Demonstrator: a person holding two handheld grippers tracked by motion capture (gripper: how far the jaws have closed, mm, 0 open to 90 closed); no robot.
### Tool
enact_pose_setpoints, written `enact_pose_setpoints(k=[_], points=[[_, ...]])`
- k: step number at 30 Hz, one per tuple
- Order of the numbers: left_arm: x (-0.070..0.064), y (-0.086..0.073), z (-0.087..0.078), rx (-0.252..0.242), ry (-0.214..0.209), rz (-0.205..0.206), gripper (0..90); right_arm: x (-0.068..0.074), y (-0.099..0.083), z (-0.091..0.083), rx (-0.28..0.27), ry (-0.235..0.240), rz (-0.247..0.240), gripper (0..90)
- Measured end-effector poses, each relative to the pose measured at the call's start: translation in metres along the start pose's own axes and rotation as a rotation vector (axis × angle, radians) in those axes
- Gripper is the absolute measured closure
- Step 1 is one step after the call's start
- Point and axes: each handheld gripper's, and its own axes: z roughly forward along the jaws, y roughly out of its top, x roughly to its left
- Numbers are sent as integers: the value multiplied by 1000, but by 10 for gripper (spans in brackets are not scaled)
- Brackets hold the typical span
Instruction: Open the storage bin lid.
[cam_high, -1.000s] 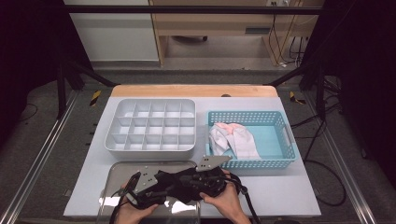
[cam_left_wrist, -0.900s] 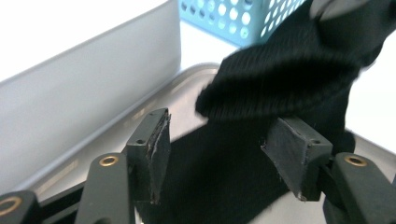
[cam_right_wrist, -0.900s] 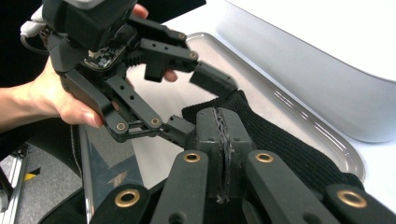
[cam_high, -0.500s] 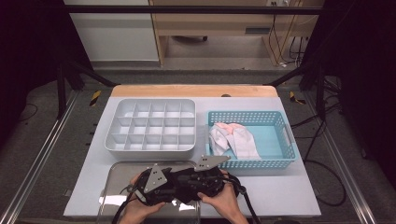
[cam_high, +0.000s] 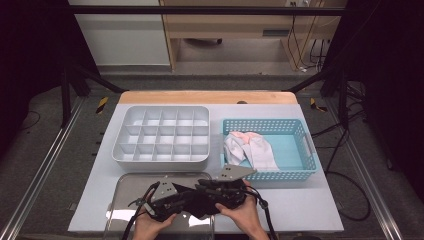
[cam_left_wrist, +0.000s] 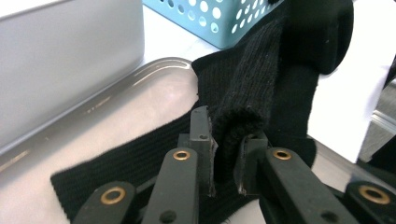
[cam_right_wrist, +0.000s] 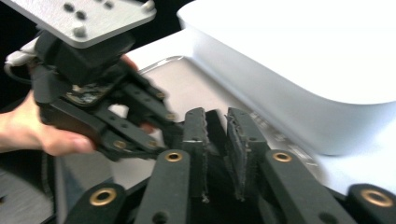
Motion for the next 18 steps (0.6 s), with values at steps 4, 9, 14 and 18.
enact_pose_setpoints(k=[4,9,14,18], points=[[4,-3,-8,-9,7,-43,791,-9,-7,-23,-22,-81,-7,698],[7,-6,-17,-29,1,-74,792,-15,-24,-44,-15,-168,-13,656],[8,-7,-19,-35,0,-96,792,-13,-41,-60,-5,-182,-14,610],[8,-7,-18,-36,0,-101,792,-5,-50,-65,-10,-164,-22,568]])
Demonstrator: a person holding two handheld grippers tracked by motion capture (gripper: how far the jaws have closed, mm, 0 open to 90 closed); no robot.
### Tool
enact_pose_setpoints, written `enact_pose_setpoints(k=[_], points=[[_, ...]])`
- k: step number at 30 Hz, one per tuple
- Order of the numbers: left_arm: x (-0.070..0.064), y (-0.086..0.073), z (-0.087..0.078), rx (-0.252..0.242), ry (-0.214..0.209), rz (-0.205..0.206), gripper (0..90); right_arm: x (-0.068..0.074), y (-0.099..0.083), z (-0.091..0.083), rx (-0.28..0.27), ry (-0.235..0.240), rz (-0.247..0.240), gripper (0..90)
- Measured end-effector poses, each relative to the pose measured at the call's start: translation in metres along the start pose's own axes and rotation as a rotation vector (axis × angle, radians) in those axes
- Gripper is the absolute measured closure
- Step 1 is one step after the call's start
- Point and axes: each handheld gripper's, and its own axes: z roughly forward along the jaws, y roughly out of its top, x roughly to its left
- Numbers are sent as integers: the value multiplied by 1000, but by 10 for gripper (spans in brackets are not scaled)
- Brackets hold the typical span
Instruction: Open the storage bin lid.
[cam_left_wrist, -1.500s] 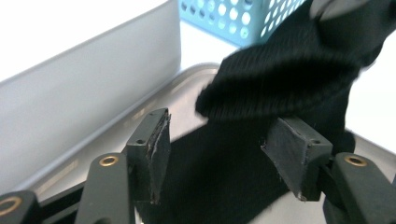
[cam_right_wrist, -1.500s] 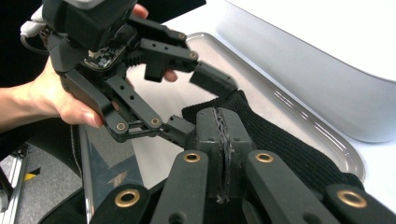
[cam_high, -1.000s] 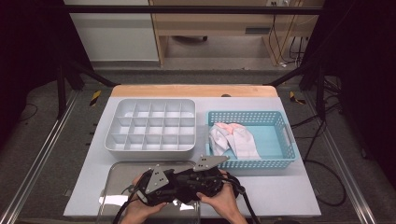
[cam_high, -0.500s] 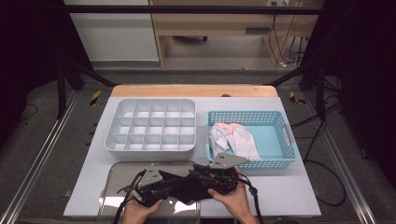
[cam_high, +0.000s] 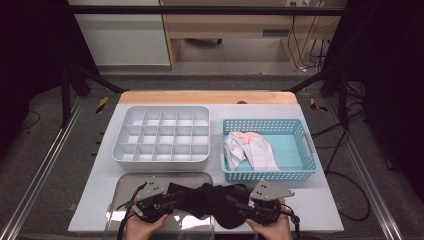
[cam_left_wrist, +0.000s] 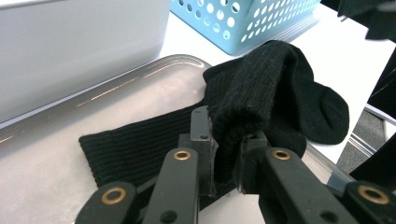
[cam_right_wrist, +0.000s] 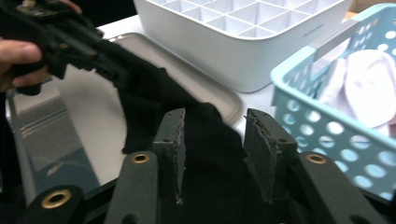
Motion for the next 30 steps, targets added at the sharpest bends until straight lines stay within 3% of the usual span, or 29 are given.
enact_pose_setpoints(k=[4,9,16,20,22,25,27,30], points=[[0,0,0,-3,0,-3,792,10,-6,13,17,8,-5,528],[2,0,-3,-8,7,-19,792,22,-12,32,81,18,-41,535],[3,-3,-3,-6,15,-29,791,23,-37,35,165,28,-49,604],[3,-4,-1,3,14,-25,791,24,-44,35,185,39,-51,615],[3,-4,-1,7,16,-29,791,26,-47,39,227,43,-72,675],[3,-4,-1,5,16,-32,791,29,-47,39,226,30,-99,827],[4,-4,-2,3,20,-32,791,28,-47,39,231,31,-82,890],[5,-4,-3,5,17,-35,791,24,-44,38,249,53,-31,900]])
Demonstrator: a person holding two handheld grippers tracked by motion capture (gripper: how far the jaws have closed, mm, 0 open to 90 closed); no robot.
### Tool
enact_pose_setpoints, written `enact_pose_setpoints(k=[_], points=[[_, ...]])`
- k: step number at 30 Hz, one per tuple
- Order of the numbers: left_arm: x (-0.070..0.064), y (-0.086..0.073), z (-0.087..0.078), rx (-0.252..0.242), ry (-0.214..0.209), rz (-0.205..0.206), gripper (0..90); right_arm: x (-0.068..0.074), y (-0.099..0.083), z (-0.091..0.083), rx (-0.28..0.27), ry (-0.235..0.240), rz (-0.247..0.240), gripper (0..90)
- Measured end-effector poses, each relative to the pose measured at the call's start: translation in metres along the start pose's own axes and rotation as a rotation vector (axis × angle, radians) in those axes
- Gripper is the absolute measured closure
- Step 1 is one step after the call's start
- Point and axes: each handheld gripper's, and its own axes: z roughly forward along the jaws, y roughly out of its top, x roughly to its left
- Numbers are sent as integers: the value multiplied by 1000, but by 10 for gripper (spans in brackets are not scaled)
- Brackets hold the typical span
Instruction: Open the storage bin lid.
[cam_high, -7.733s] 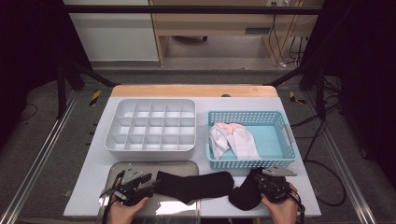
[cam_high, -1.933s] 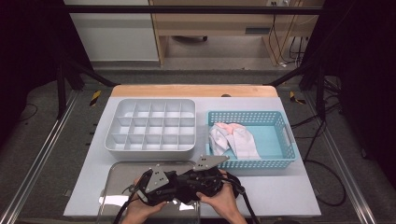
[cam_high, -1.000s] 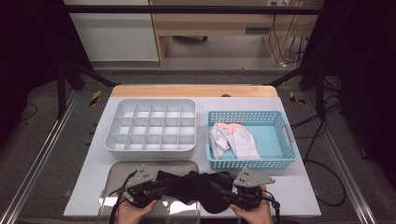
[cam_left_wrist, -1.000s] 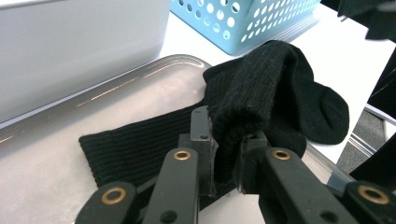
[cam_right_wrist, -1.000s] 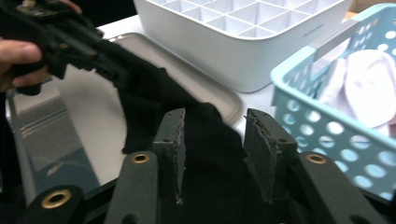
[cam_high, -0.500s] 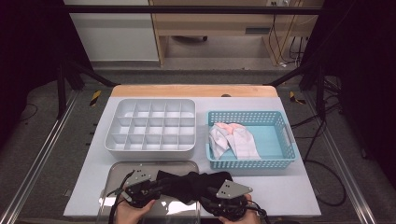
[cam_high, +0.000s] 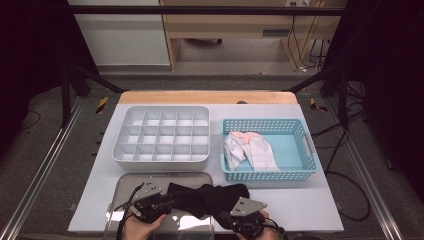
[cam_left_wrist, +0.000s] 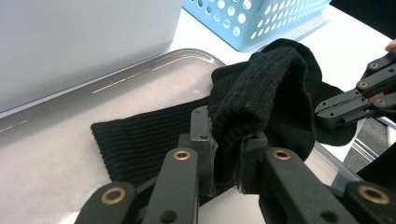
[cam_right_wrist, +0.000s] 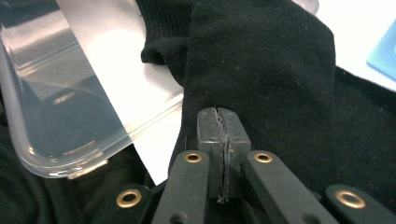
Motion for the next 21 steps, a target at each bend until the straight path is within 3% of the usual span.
enact_pose_setpoints(k=[3,6,9,11,13,15,18,21], points=[[1,0,-2,-3,-8,-12,790,-3,1,-6,-14,22,17,900],[2,2,-7,4,-31,-29,789,-7,4,-22,-100,74,67,900],[1,4,-13,13,-44,-37,788,-16,10,-43,-221,157,165,900],[2,7,-16,21,-55,-51,786,-25,13,-51,-266,184,246,900],[5,8,-16,28,-50,-63,784,-34,14,-54,-291,173,298,900],[7,8,-12,38,-45,-74,777,-46,14,-52,-290,126,336,899],[9,8,-3,48,-41,-71,760,-62,12,-40,-247,15,352,897],[6,9,8,49,-33,-42,753,-69,11,-25,-189,-75,332,894]])
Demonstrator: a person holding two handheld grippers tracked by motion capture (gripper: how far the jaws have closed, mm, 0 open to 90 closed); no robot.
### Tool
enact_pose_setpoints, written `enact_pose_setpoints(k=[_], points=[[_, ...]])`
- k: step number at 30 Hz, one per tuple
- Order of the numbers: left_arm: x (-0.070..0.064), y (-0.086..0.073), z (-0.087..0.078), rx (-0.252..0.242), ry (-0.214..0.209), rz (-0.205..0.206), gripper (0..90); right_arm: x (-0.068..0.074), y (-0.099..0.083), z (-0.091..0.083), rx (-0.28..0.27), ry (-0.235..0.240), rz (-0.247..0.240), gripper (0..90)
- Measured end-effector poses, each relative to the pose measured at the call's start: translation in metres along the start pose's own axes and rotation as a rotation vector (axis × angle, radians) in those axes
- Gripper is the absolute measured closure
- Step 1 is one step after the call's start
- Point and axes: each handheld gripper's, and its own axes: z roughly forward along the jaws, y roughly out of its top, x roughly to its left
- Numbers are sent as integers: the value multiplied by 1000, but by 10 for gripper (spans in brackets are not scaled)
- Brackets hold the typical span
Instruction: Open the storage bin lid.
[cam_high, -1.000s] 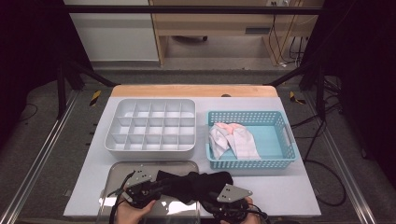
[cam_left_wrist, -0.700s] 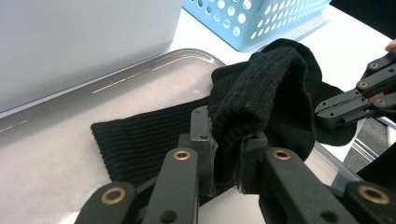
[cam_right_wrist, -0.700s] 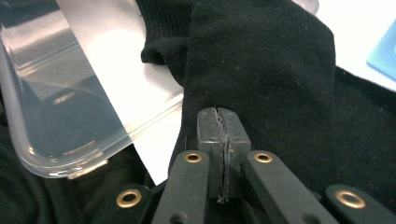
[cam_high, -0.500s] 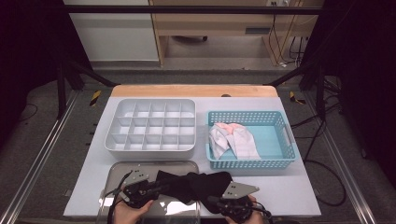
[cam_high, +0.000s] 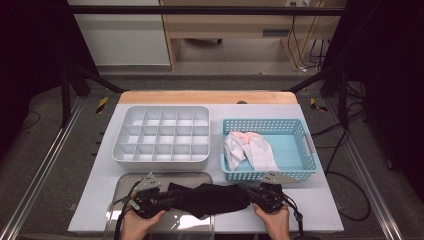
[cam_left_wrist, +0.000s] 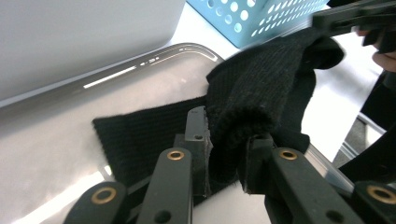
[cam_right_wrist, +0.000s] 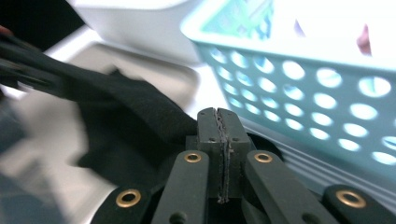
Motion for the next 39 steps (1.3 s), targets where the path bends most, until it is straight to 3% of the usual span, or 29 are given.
enact_pose_setpoints(k=[3,10,13,18,21,22,24,26,28,33,36,39], points=[[-3,1,8,8,9,27,768,3,-3,7,40,-48,-60,862],[-10,1,14,9,4,40,788,9,2,-7,-59,-26,-94,739],[-11,1,14,13,-1,44,789,18,4,-8,-96,-11,-126,631],[-11,0,14,9,0,40,789,26,1,-7,-104,-31,-171,507],[-11,0,12,1,0,38,788,27,-6,-2,-60,-65,-196,505],[-11,0,11,1,-1,36,788,26,-8,0,-38,-86,-206,537],[-11,0,8,-4,-3,37,787,24,-11,3,17,-89,-218,698],[-11,0,5,-10,-11,33,786,23,-10,1,31,-72,-207,799],[-12,0,-2,-20,-24,27,786,23,-8,-7,3,-44,-191,843],[-17,3,-24,-36,-43,24,782,33,-2,-34,-55,71,-138,855],[-19,4,-36,-19,-45,17,774,38,2,-48,-51,178,-82,854],[-14,5,-36,6,-22,-14,760,35,4,-46,-14,193,-48,848]])
